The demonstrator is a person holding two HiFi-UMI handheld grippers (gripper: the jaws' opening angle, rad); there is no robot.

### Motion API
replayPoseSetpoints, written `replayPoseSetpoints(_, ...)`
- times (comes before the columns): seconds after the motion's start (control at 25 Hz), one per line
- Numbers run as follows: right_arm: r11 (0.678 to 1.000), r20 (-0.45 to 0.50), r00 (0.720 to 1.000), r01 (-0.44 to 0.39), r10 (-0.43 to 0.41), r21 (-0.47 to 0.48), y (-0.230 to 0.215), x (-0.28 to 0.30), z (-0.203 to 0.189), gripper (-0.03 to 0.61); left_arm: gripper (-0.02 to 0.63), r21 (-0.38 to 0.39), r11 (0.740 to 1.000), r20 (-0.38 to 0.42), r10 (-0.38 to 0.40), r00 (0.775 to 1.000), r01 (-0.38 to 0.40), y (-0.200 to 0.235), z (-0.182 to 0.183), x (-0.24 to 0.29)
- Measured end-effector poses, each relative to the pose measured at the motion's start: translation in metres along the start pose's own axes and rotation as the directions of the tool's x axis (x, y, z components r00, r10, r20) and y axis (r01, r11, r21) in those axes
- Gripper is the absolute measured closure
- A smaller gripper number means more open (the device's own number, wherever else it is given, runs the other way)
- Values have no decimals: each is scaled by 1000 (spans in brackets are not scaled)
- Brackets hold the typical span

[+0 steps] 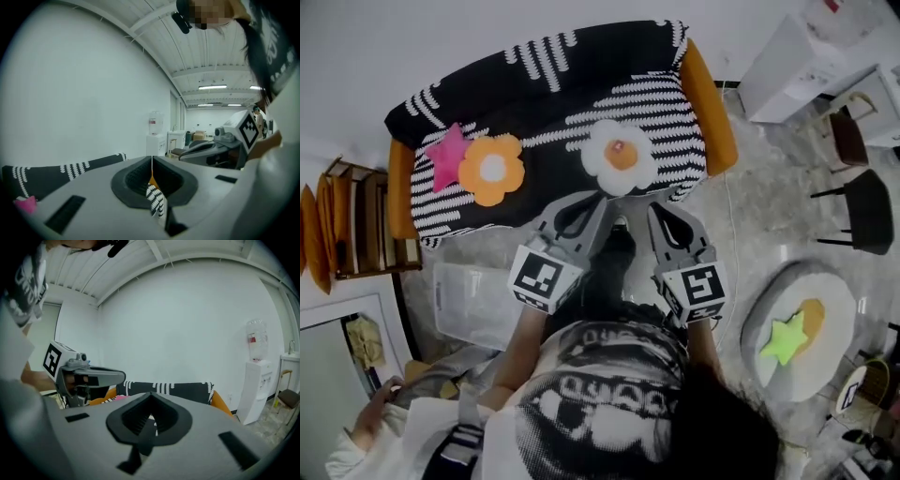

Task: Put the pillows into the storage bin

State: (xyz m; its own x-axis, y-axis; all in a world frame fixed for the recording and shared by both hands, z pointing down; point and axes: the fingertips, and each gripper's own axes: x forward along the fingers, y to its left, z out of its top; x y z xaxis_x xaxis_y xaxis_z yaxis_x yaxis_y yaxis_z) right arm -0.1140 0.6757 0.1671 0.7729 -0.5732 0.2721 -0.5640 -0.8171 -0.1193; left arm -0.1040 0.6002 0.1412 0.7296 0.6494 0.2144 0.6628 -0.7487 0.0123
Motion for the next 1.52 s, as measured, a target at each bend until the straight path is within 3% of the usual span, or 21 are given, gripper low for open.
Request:
replayPoseSetpoints(0.24, 1000, -79, 997, 14, -14, 2, -64, 60, 9, 575, 609, 21, 998, -1, -54, 999, 54, 43, 7, 78)
replayPoseSetpoints(0.6, 999, -120, 992, 33, -31, 10, -135, 137, 13, 575, 609, 9, 1000, -57, -25, 998, 25, 106, -5, 140)
replayPoseSetpoints(0.8, 999, -176, 984, -25, 30, 28, -156, 165, -1, 575, 609, 15, 1000, -55, 12, 998, -11, 122, -11, 156)
replayPoseSetpoints(1.0, 993, -245, 962, -115, 118, 25, -184, 206, -22, 575, 609, -54, 997, -111, 57, 992, -63, 130, -20, 175)
replayPoseSetpoints(1.2, 963, -323, 909, -269, 265, 34, -214, 264, -54, 575, 609, -55, 983, -119, 168, 979, -175, 148, -34, 206)
replayPoseSetpoints(1.36, 929, -416, 842, -368, 344, 22, -239, 314, -104, 575, 609, -81, 966, -150, 232, 961, -246, 165, -61, 238)
replayPoseSetpoints(1.52, 905, -503, 767, -419, 399, 78, -262, 362, -167, 575, 609, -115, 948, -180, 273, 945, -296, 182, -90, 272)
